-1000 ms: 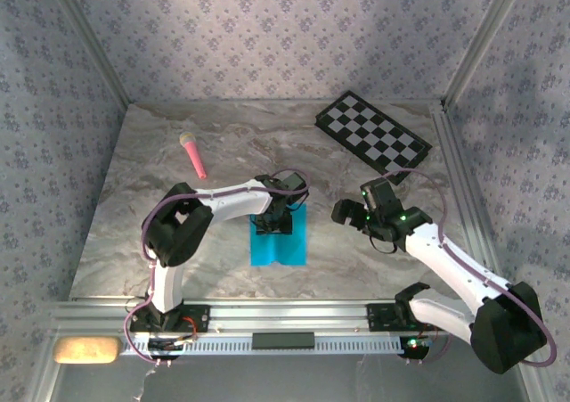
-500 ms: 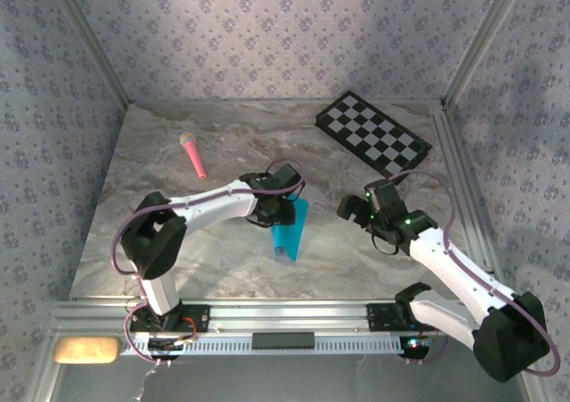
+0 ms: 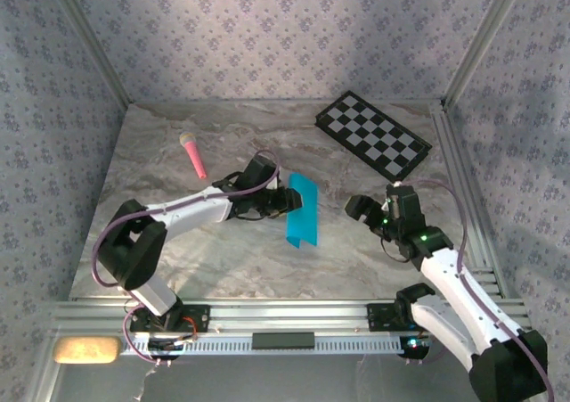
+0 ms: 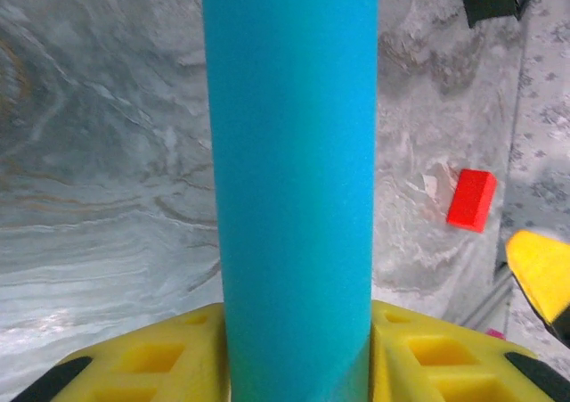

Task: Fold a paper plane with a square sheet of paper (pick it up from the middle)
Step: First fold the square sheet of paper in half at the center of the table.

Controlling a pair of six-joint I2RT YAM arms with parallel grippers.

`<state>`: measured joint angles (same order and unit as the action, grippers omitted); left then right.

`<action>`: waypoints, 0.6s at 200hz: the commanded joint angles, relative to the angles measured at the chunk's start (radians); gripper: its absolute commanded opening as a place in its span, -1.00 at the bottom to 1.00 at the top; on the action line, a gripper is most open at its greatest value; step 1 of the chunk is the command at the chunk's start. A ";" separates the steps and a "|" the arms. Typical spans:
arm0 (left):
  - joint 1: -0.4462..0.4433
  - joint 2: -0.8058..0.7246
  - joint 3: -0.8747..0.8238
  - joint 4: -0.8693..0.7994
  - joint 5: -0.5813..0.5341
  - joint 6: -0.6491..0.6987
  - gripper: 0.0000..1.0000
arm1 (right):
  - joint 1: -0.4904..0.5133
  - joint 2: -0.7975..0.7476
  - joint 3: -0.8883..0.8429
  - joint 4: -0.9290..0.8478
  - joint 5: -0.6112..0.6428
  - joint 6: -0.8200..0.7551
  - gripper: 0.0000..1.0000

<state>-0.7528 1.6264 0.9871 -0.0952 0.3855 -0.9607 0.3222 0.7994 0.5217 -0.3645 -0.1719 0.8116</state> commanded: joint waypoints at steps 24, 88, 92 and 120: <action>0.002 0.053 -0.072 0.194 0.075 -0.058 -0.17 | -0.003 0.023 -0.019 0.076 -0.115 -0.004 0.76; 0.002 0.078 -0.144 0.190 0.008 -0.039 -0.16 | 0.015 0.064 -0.023 0.115 -0.145 -0.007 0.73; 0.003 0.078 -0.148 0.187 0.003 -0.036 -0.16 | 0.017 0.068 -0.022 0.116 -0.144 -0.007 0.73; 0.000 0.090 -0.163 0.193 0.000 -0.029 -0.16 | 0.032 0.090 -0.019 0.129 -0.150 -0.011 0.73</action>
<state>-0.7528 1.6985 0.8406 0.0830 0.4049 -1.0069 0.3393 0.8757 0.5060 -0.2600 -0.2981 0.8120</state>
